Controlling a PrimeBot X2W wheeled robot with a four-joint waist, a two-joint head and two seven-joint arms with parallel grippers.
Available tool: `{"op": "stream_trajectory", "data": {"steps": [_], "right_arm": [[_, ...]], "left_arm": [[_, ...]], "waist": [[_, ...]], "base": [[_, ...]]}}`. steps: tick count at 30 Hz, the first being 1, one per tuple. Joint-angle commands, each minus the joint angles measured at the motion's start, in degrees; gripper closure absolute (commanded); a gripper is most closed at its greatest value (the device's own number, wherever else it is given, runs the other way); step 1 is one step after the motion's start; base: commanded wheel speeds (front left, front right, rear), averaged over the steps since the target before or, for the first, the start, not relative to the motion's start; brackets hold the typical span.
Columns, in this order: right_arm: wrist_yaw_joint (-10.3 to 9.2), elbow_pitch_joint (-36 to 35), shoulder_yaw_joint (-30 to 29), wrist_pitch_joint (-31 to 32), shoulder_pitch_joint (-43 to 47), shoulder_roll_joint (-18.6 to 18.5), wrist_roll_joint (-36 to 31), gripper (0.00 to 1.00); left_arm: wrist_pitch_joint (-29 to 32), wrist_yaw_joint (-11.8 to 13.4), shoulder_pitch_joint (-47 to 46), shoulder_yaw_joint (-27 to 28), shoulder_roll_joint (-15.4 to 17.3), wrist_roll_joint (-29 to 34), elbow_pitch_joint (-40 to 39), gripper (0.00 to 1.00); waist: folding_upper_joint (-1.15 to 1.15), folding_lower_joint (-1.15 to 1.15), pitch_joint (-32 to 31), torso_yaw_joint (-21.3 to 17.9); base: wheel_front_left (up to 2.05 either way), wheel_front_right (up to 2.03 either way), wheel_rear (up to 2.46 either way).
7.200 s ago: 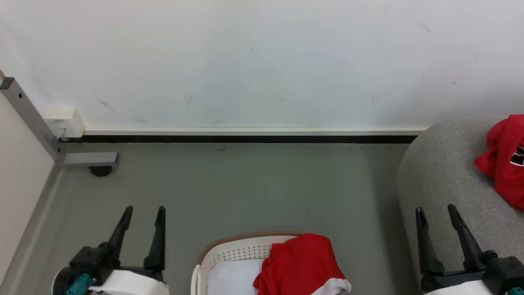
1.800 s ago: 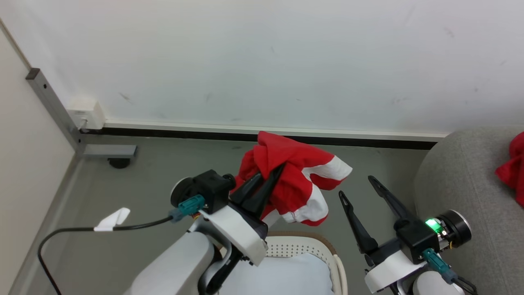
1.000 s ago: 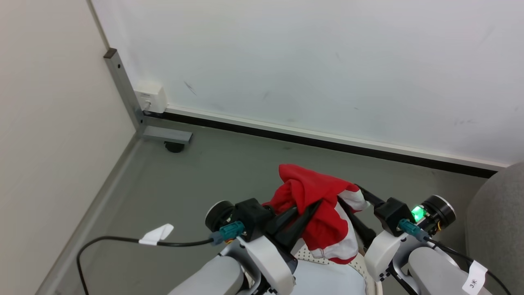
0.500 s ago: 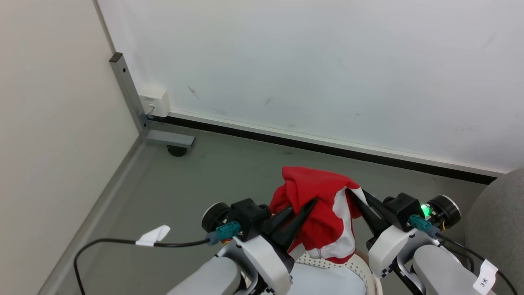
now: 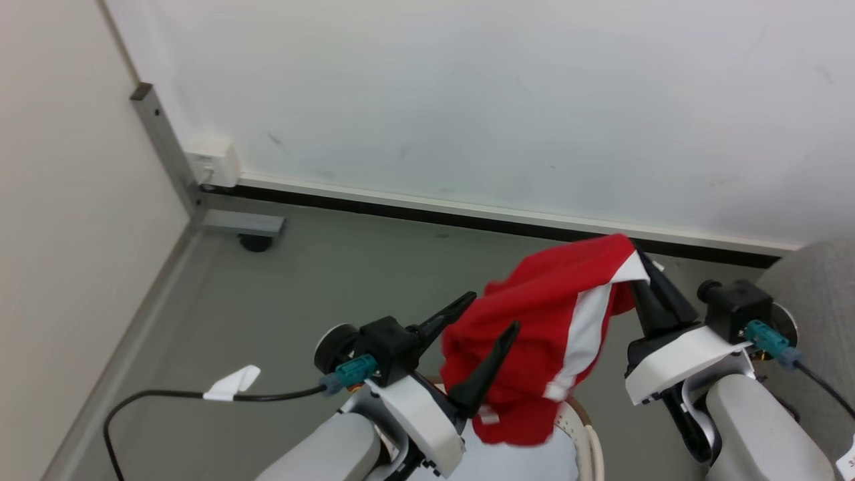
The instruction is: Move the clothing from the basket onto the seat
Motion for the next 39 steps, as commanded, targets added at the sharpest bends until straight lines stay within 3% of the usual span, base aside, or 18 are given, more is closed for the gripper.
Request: {"op": "stream_trajectory", "data": {"steps": [1,18,24,32,39], "right_arm": [[-0.13,-1.5,-1.9,0.0,0.9,0.3,0.4,1.0],[-0.13,-18.6,-18.0,0.0,5.6,0.2,-3.6,1.0],[-0.13,-23.4,-20.7,0.0,8.9,1.0,-2.4,1.0],[-0.13,-27.1,-21.0,0.0,12.0,1.7,-1.6,1.0],[-0.13,-28.1,-21.8,0.0,11.6,1.6,-1.0,1.0]], "left_arm": [[-0.1,0.2,0.6,0.4,0.5,0.1,-0.3,0.0],[-0.2,0.0,0.3,2.6,3.3,4.7,-4.4,0.0],[-0.2,-0.8,1.5,3.8,3.8,6.9,-5.9,0.0],[-0.2,-1.8,2.3,4.9,3.4,9.0,-6.2,0.0],[-0.2,-2.5,2.5,5.2,3.0,10.0,-5.9,0.0]], "waist": [[0.0,0.0,0.9,-2.2],[0.0,0.0,5.4,-22.9],[0.0,0.0,6.5,-29.4],[0.0,0.0,7.2,-34.7],[0.0,0.0,8.1,-35.8]], "base": [[0.0,0.0,0.0],[0.0,0.0,0.0],[0.0,0.0,0.0],[0.0,0.0,0.0],[0.0,0.0,0.0]]}}
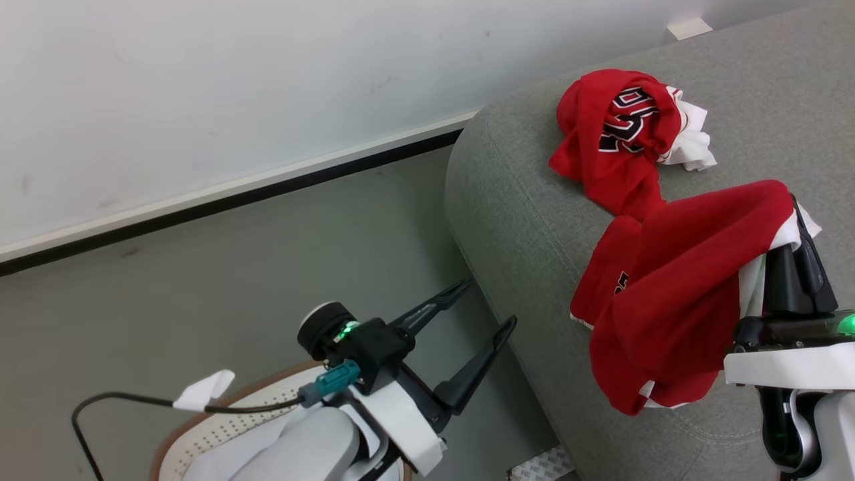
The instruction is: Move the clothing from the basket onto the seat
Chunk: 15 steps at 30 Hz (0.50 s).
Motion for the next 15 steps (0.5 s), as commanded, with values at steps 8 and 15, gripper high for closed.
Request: {"op": "stream_trajectory", "data": {"steps": [8,15], "right_arm": [[-0.13,0.6,-1.8,1.9,-8.9,-5.2,1.5,1.0],[-0.13,3.3,-5.5,5.7,-19.1,-12.8,0.7,1.0]], "left_arm": [[0.0,-0.9,-0.3,-0.1,1.2,1.1,0.1,0.0],[0.0,-1.1,-1.7,-0.5,3.2,1.2,-0.7,0.0]], "waist": [[0.0,0.0,3.2,1.6],[0.0,0.0,8.0,3.9]], "base": [[0.0,0.0,0.0],[0.0,0.0,0.0]]}}
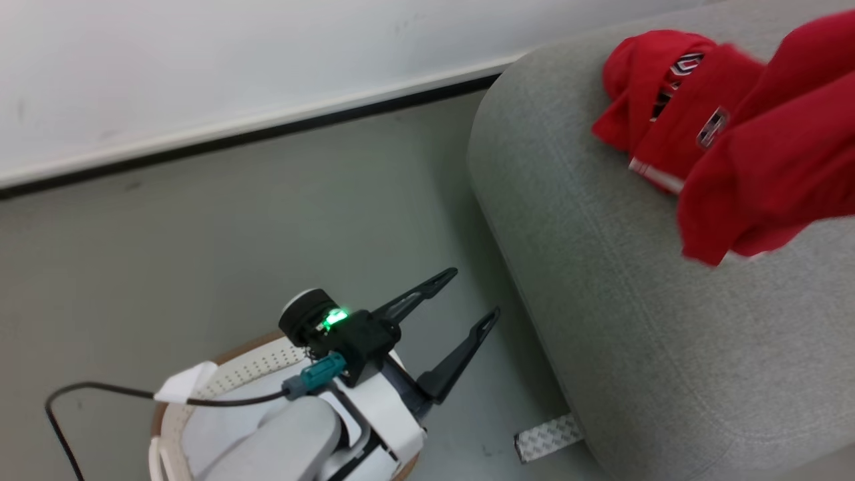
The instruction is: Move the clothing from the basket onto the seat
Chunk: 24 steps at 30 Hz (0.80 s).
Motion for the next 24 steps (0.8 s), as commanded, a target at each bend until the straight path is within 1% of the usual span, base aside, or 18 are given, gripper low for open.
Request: {"op": "stream_trajectory", "data": {"steps": [1,4,7,9,12,14,18,22,23,24], "right_arm": [[-0.13,0.9,-0.9,0.8,-2.0,-1.4,-0.4,1.0],[-0.13,3.2,-3.0,2.4,-6.0,-4.4,-1.7,1.0],[-0.13,6.9,-4.9,3.7,-9.5,-5.8,-3.3,1.0],[-0.13,10.1,-5.1,4.5,-11.3,-5.5,-4.1,1.0],[-0.14,15.7,-3.4,6.1,-12.4,-4.2,-6.3,1.0],[-0.13,20.7,-2.0,8.7,-12.1,-3.3,-6.9,1.0],[-0.14,30.7,-1.4,11.8,-12.0,-2.8,-8.3,1.0],[-0.14,37.6,-1.6,10.8,-12.9,-2.8,-9.1,1.0],[-0.14,38.8,-1.5,10.2,-13.3,-2.9,-9.3,0.94],[-0.14,39.7,-1.4,9.8,-13.6,-3.0,-9.3,0.79]], "left_arm": [[0.2,0.1,-0.8,-0.1,1.1,0.5,-0.3,0.0],[0.4,-0.1,-1.6,-0.1,2.7,0.7,-1.3,0.0],[1.0,-0.1,-2.4,0.2,4.6,0.8,-2.5,0.0],[1.5,-0.2,-3.0,0.5,5.7,0.8,-3.5,0.0],[1.8,-0.2,-3.5,1.0,6.9,0.6,-4.8,0.0],[2.0,-0.1,-4.0,1.1,7.5,0.8,-5.6,0.0],[2.2,0.1,-4.3,0.8,7.9,1.3,-6.5,0.0],[2.1,0.2,-4.9,0.9,8.1,1.4,-6.8,0.0],[2.0,0.3,-4.9,1.0,8.2,1.3,-6.8,0.0],[1.9,0.4,-5.0,1.1,8.2,1.2,-6.8,0.0]], "waist": [[0.0,-0.01,3.0,1.7],[0.0,-0.01,5.9,2.8],[0.0,-0.01,9.0,3.5],[0.0,-0.01,11.0,4.0],[0.0,-0.01,13.3,4.4],[0.0,-0.01,14.4,4.6],[0.0,-0.01,16.2,5.1],[0.0,-0.01,17.1,5.4],[0.0,-0.01,17.2,5.4],[0.0,-0.01,17.2,5.3]], "base": [[0.0,0.0,0.0],[0.0,0.0,0.0],[0.0,0.0,0.0],[0.0,0.0,0.0],[0.0,0.0,0.0],[0.0,0.0,0.0],[0.0,0.0,0.0],[0.0,0.0,0.0],[0.0,0.0,0.0],[0.0,0.0,0.0]]}}
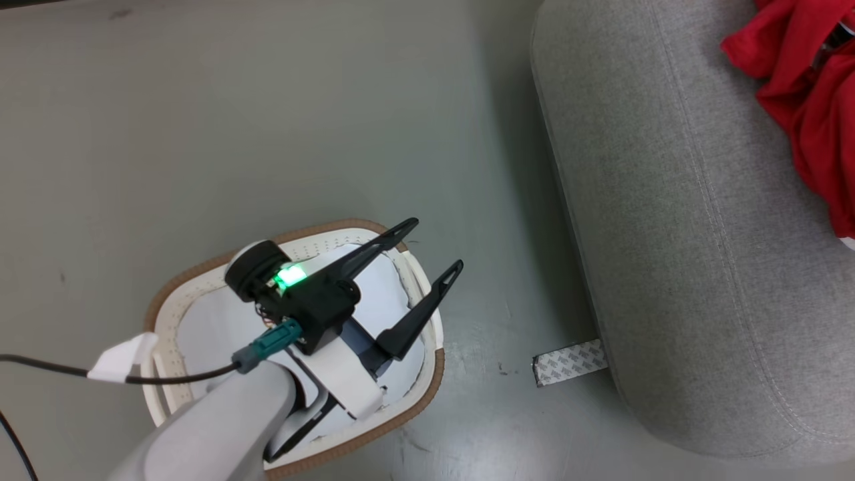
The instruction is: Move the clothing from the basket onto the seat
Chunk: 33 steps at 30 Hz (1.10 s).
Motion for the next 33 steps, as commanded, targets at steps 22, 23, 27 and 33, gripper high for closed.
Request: {"op": "stream_trajectory", "data": {"steps": [22,23,27,33], "right_arm": [[-0.14,-5.2,17.2,1.2,3.6,-8.4,8.4,0.0],[-0.14,-6.8,17.5,0.8,3.9,-8.9,9.2,0.0],[-0.14,-12.7,18.0,-0.6,5.6,-9.2,10.9,0.0],[-0.14,-20.6,14.6,-5.4,10.1,-7.5,10.6,0.0]], "left_arm": [[-2.4,2.8,3.3,4.7,-2.8,-3.5,4.2,0.0],[-2.4,3.0,3.6,5.0,-3.0,-3.4,4.4,0.0],[-2.4,3.9,5.1,8.1,-4.5,-4.0,4.1,0.0],[-2.4,5.3,10.1,13.8,-6.5,-4.2,5.4,0.0]], "waist": [[0.0,-0.01,-12.0,1.3],[0.0,-0.01,-12.9,1.6],[0.0,-0.01,-16.8,3.6],[0.0,-0.01,-23.5,7.0]], "base": [[0.0,0.0,0.0],[0.0,0.0,0.0],[0.0,0.0,0.0],[0.0,0.0,0.0]]}}
